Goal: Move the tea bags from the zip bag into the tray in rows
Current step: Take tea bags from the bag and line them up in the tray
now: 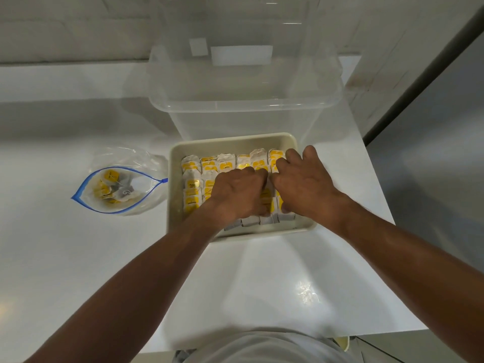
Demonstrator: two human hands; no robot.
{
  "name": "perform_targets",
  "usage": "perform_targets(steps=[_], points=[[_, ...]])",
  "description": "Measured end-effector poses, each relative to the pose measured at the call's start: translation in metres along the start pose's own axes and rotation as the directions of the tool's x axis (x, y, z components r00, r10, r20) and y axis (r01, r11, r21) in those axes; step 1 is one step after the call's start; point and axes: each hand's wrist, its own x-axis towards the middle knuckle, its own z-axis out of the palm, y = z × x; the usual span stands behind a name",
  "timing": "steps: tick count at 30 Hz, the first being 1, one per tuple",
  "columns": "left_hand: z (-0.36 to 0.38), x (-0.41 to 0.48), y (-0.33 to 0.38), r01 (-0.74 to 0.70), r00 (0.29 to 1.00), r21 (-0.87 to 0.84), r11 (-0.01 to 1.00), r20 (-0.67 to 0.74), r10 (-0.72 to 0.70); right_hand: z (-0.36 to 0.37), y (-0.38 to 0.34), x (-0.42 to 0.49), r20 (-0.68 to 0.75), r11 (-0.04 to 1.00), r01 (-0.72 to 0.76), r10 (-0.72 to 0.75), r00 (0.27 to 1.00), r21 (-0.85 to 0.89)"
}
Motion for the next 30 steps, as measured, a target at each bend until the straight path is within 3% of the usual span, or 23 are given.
perform_targets(steps=[3, 7, 14, 21, 23, 27, 30], points=[[0.002, 0.0, 0.004, 0.011, 1.0, 0.027, 1.0, -0.013, -0.01, 0.002, -0.004, 0.001, -0.015, 1.0, -0.006, 0.006, 1.0, 0.003], [-0.005, -0.001, -0.004, 0.044, 0.998, -0.064, 0.997, 0.037, -0.042, -0.001, 0.002, 0.0, -0.034, 0.999, -0.014, 0.016, 0.999, 0.049], [-0.023, -0.01, -0.024, 0.104, 0.994, -0.222, 0.969, 0.001, -0.106, -0.012, 0.007, -0.001, -0.088, 0.915, -0.091, 0.136, 0.987, 0.394], [-0.04, -0.046, -0.036, 0.077, 0.992, -0.269, 0.96, -0.074, -0.101, -0.021, -0.007, -0.008, -0.095, 0.834, -0.142, 0.226, 0.97, 0.533], [-0.046, -0.062, -0.045, 0.065, 0.99, -0.284, 0.957, -0.104, -0.099, -0.024, -0.015, -0.01, -0.092, 0.764, -0.13, 0.241, 0.966, 0.632], [-0.05, -0.096, -0.07, 0.042, 0.986, -0.382, 0.923, -0.134, -0.101, -0.041, -0.038, -0.012, -0.063, 0.455, -0.067, 0.265, 0.962, 0.888], [-0.046, -0.117, -0.091, 0.021, 0.976, -0.447, 0.894, -0.183, -0.114, -0.057, -0.065, -0.007, -0.036, 0.282, -0.046, 0.28, 0.959, 0.958]])
